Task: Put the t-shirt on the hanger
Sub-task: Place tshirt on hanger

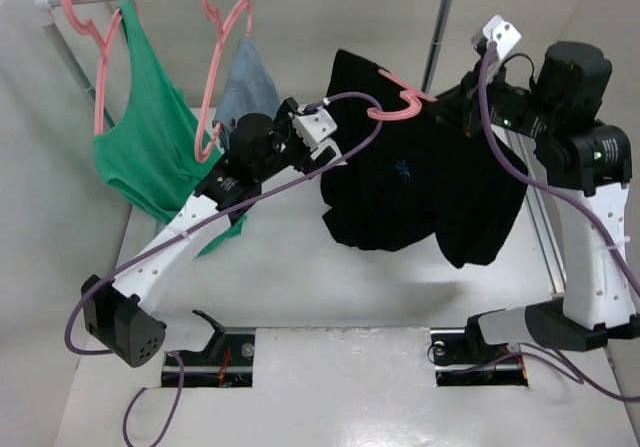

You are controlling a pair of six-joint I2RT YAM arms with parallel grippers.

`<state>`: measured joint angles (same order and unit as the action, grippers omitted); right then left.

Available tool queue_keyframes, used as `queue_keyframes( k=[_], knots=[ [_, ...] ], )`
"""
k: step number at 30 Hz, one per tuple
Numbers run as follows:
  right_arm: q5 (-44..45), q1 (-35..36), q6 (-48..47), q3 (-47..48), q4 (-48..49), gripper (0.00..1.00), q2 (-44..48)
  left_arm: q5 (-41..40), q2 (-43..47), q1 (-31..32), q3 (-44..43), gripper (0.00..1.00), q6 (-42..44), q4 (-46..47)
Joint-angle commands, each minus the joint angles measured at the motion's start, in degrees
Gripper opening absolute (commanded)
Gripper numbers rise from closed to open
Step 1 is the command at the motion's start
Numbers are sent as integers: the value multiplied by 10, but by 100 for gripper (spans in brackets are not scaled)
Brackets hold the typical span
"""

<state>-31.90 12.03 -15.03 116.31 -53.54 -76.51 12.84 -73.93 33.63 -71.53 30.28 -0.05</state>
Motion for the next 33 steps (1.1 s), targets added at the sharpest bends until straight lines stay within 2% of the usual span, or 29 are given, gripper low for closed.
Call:
queue_keyframes(
  k=[1,8,13,15,19,21,23,28,33],
  knots=[
    [120,-28,48,93,105,0,-34,-12,62,-12,-16,79,-38,27],
    [170,-2,124,146,283,0,-105,-37,94,-7,25,79,-44,16],
    [182,-2,163,146,334,0,-136,-69,122,-7,39,79,-67,6],
    [159,-2,163,114,348,0,-131,-76,139,-7,39,79,-67,6],
    [30,19,152,-109,462,0,-52,-48,123,-7,-13,80,-50,-2],
    [-37,26,139,-145,462,0,-41,-48,101,-1,-33,80,-34,-18],
    [-67,38,134,-199,462,0,-16,-61,87,-1,-39,80,8,-33],
    [-99,30,118,-267,462,0,51,-145,34,-1,-27,80,35,-88],
    [-141,23,123,-288,451,0,82,-145,15,-1,-6,80,37,-88]
  ],
)
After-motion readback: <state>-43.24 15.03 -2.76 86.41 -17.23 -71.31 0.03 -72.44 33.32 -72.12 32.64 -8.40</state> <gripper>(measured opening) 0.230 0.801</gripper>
